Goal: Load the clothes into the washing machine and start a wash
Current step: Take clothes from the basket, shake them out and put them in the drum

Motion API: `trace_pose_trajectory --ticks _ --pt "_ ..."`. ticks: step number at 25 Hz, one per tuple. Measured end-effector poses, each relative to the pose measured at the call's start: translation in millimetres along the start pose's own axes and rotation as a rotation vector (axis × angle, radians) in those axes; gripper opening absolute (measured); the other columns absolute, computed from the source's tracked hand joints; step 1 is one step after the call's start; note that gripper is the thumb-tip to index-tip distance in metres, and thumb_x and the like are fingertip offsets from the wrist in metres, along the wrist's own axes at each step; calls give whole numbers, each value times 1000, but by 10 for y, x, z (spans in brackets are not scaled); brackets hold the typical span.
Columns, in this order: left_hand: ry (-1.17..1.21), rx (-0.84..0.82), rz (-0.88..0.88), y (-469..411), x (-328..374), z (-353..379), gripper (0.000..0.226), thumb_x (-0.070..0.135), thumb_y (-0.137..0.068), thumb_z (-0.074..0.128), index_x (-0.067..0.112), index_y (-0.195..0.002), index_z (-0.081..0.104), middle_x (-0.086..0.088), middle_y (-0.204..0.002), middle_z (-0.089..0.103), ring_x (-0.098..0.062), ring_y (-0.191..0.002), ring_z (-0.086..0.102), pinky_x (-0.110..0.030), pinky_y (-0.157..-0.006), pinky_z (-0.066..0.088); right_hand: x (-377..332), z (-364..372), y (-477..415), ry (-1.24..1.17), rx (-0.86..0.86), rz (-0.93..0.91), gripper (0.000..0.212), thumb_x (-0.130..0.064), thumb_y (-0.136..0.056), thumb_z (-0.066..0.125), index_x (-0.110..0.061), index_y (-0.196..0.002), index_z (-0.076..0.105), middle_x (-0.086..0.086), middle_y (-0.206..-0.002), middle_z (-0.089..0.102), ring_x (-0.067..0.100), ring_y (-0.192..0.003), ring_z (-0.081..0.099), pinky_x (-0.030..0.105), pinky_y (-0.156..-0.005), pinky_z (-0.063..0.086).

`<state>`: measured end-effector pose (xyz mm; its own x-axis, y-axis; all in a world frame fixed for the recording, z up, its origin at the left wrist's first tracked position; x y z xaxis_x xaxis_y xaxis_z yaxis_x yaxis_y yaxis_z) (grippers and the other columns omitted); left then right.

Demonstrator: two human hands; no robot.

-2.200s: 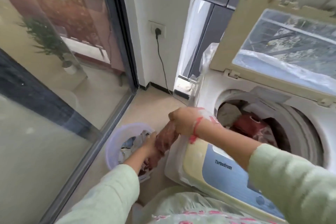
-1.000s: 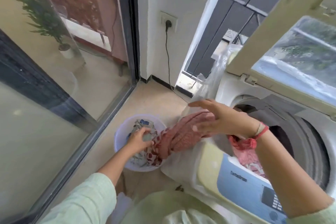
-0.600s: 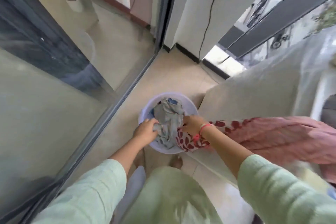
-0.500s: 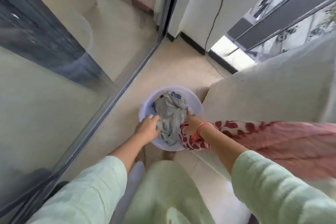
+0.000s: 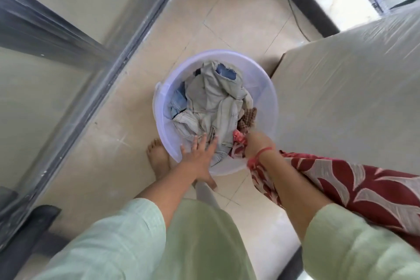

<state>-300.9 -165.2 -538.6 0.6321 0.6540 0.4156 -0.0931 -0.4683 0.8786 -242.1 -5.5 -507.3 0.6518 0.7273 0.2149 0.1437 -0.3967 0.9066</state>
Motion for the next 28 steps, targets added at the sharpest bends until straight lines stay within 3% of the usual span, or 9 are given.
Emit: trace_pose_trajectory --ticks 8,11,13,16,20,22,25,27,28 --pt "-118 79 -28 -160 299 195 87 16 -92 50 43 -145 -13 -11 -158 -1 -51 -129 31 -63 -107 19 619 -1073 805 -497 -4 29 21 -9 -81 63 -9 -100 72 6 -81 68 19 -76 61 22 -68 43" --pt "-77 64 -46 -239 334 186 90 16 -88 56 43 -145 -8 -11 -157 9 -49 -127 34 -63 -106 22 860 -1578 1316 -968 240 -59 11 -10 -77 69 -19 -75 75 -3 -67 72 12 -65 65 23 -66 50" --pt "-3 27 -43 -246 282 136 90 22 -84 61 41 -147 -1 -10 -152 21 -45 -129 31 -61 -105 25 898 -1660 1375 -1286 642 -191 13 -6 -77 67 -17 -71 72 -9 -66 71 7 -65 63 24 -65 53" --pt "144 94 -98 -120 60 -23 82 39 -78 64 30 -146 19 -9 -149 27 -35 -137 22 -58 -109 19 400 -1134 1184 -697 980 -321 27 5 -64 49 -8 -82 64 9 -83 64 23 -79 56 38 -70 49" --pt "270 505 -144 188 -406 -364 53 23 -86 58 11 -135 41 -12 -142 36 -30 -136 29 -40 -110 31 -356 198 827 39 201 -374 67 -17 -74 67 -28 -136 43 10 -150 30 38 -130 35 54 -101 37" --pt "198 637 -152 327 -527 -471 43 9 -89 49 9 -131 43 -12 -143 34 -30 -143 16 -39 -115 21 -426 379 720 62 -117 -277 70 -44 -77 66 -28 -139 38 12 -150 26 38 -134 30 53 -107 31" --pt "-19 685 -207 396 -612 -495 54 12 -90 44 14 -142 28 -10 -156 14 -29 -146 -7 -38 -116 -8 -598 -279 578 -254 427 -195 43 -47 -84 54 -19 -117 59 12 -122 55 36 -115 52 43 -92 46" --pt "-117 653 -223 354 -672 -427 64 23 -93 43 14 -148 13 -9 -158 -1 -29 -144 -17 -38 -113 -14 -706 -615 406 -359 665 -70 62 -53 -84 54 -22 -136 39 14 -145 34 42 -130 35 51 -101 34" --pt "-135 640 -223 332 -705 -389 66 27 -94 43 14 -149 10 -9 -158 -5 -29 -143 -20 -38 -114 -13 -744 -650 206 -438 574 16 83 -61 -79 56 -29 -146 19 13 -156 11 45 -137 21 57 -105 28"
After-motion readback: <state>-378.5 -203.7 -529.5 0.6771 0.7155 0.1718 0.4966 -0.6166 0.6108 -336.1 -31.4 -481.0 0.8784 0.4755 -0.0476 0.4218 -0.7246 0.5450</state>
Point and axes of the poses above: each hand's wrist, its own y-axis away from the middle knuckle, its own z-axis out of the palm, x = y × z, the point moved 4 cm from there along -y, towards the middle knuckle
